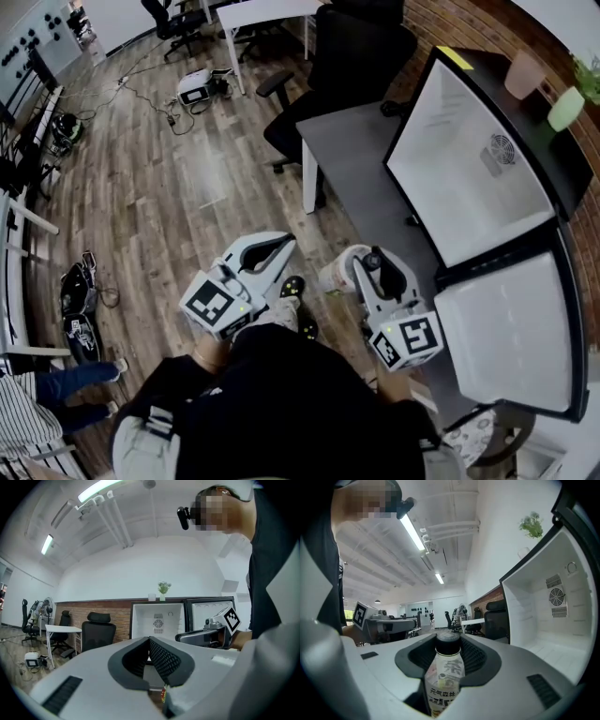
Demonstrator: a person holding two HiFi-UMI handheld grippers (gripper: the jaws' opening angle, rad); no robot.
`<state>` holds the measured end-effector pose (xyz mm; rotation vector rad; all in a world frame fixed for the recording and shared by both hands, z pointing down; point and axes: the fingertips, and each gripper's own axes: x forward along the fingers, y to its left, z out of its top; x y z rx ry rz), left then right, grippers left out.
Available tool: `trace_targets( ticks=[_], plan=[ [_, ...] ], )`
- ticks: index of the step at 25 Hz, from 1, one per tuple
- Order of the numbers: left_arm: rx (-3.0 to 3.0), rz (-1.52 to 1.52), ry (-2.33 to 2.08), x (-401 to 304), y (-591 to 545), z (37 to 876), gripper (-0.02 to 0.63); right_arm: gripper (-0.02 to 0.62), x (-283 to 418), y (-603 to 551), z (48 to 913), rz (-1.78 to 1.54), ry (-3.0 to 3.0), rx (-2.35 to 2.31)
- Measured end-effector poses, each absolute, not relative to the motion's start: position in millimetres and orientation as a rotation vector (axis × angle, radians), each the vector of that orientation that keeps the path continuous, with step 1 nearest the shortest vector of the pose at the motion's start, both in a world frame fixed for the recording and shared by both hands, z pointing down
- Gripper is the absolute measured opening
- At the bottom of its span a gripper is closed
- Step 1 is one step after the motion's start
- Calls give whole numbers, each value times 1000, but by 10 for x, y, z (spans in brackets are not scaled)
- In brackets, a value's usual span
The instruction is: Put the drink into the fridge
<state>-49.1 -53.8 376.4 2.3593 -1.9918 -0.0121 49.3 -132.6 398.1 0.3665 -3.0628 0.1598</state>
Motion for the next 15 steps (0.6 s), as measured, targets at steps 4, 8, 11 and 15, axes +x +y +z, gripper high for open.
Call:
trace_targets(
  ticks=[4, 8, 11, 15],
  plan=[
    [2440, -24, -1901, -390, -818, 3754, -3, 150, 601, -1503, 3969, 145, -3050, 462],
    [2524, -51, -1805, -353, -1190, 3713, -3, 150, 698, -1756, 3931, 133, -3032, 584],
    [2598, -55, -1705, -286, -1495, 3680, -3, 150, 786, -1961, 3889, 127, -3008, 694],
    [2681, -67, -1570, -193, -1912, 3671, -3, 150, 893, -2274, 3889, 117, -2963, 835]
  ],
)
